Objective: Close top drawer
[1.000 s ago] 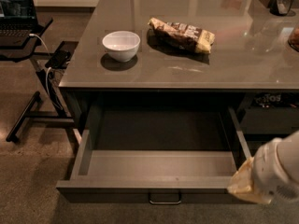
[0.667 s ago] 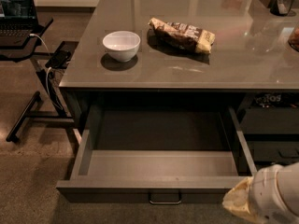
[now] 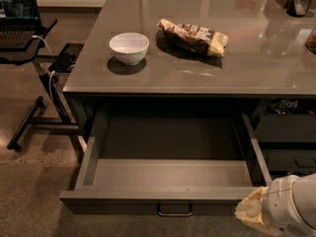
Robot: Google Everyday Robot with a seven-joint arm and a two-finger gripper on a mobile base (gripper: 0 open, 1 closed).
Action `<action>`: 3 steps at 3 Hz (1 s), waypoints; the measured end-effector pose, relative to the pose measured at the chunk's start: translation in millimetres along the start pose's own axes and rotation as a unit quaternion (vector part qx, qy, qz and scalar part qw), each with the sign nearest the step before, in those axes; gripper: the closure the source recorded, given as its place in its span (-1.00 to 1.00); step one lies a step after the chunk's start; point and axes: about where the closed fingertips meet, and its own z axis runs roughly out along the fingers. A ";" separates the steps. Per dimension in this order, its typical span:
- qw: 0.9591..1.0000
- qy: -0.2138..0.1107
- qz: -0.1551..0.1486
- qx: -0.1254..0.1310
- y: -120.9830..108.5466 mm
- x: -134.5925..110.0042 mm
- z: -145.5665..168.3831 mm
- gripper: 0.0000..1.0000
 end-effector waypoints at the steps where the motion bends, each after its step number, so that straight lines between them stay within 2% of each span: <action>1: 1.000 0.002 0.006 -0.020 6.4 5.0 25.8 1.00; 2: 0.999 -0.005 0.014 -0.036 11.8 12.6 61.4 1.00; 3: 0.999 -0.019 0.016 -0.030 7.2 14.0 89.7 1.00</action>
Offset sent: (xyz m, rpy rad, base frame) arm 0.0018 0.0293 -0.1146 0.0863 0.0789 -0.0103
